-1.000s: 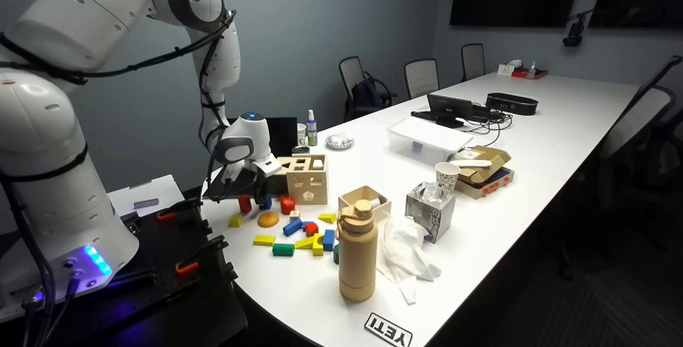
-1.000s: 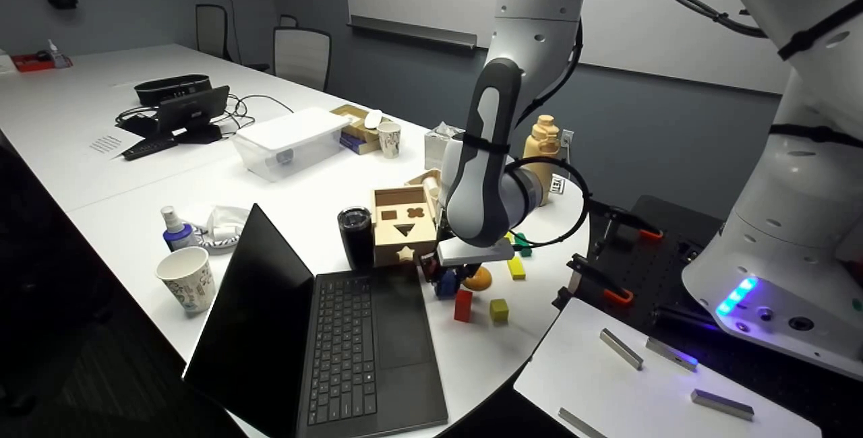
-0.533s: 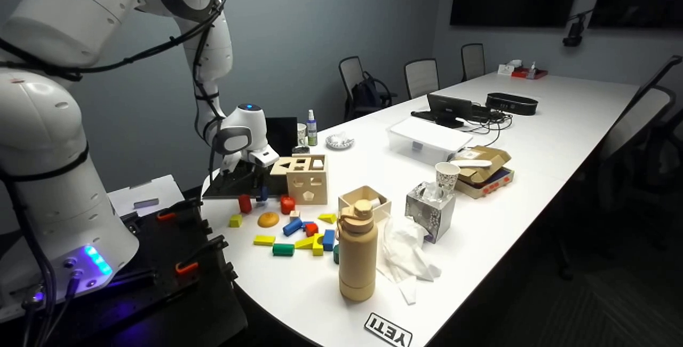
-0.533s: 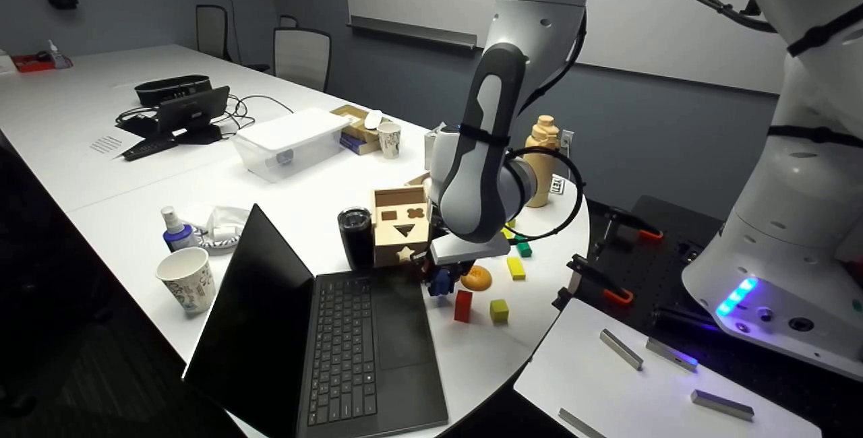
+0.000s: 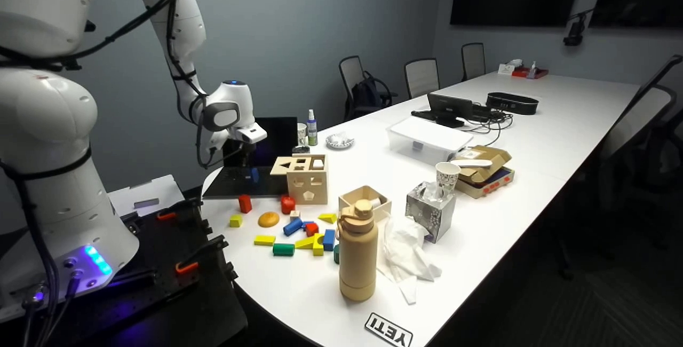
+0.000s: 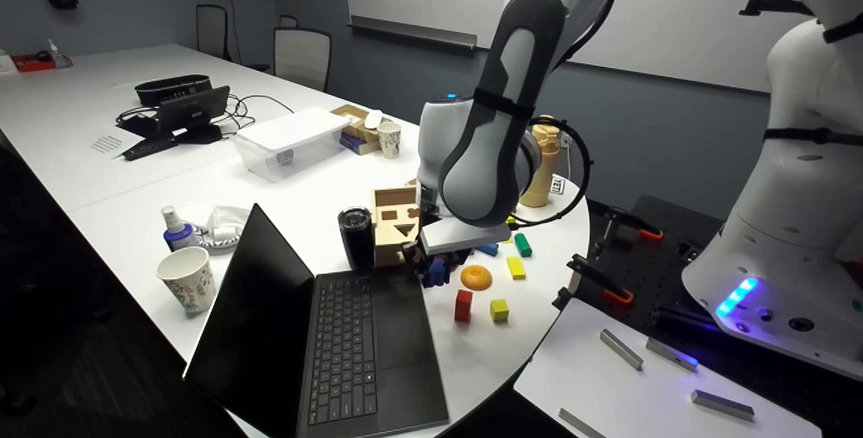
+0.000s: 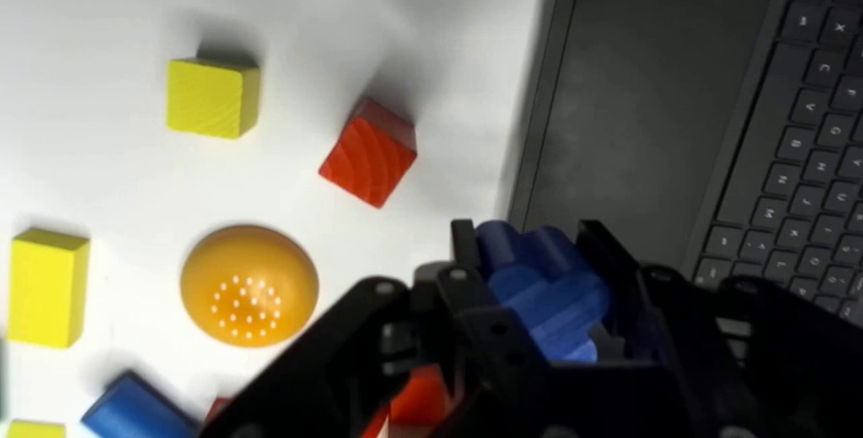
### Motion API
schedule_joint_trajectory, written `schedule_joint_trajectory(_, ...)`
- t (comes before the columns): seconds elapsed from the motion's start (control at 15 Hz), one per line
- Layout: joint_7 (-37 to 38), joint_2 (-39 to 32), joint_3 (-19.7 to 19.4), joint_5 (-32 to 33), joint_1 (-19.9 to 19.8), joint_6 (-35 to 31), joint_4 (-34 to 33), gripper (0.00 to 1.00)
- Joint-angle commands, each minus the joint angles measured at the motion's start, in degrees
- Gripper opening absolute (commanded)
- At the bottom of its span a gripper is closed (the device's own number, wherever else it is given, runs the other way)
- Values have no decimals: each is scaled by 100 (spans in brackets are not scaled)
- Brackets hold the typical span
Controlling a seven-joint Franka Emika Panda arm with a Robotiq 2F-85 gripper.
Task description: Place the blue cross and the red rectangular block into the wooden box through their respective shape cutting on the lid
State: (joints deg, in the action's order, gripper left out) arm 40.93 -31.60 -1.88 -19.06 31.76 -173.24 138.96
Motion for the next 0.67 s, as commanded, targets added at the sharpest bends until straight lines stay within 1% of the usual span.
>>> schedule_joint_trajectory(0.0,832,633,-1426,757,1393,151,317,16)
schedule_joint_trajectory(0.2,1176,740,-2666,1515,2260,227,173,16)
schedule_joint_trajectory(0.27,1228,747,-3009,1705,2467,235,118,16)
schedule_joint_trajectory(0.33,1168,777,-3291,1740,2635,244,83,16)
schedule_joint_trajectory(0.47,1063,823,-3581,1811,2703,213,16,16)
schedule_joint_trajectory(0.6,941,889,-3621,1737,2590,228,-49,16)
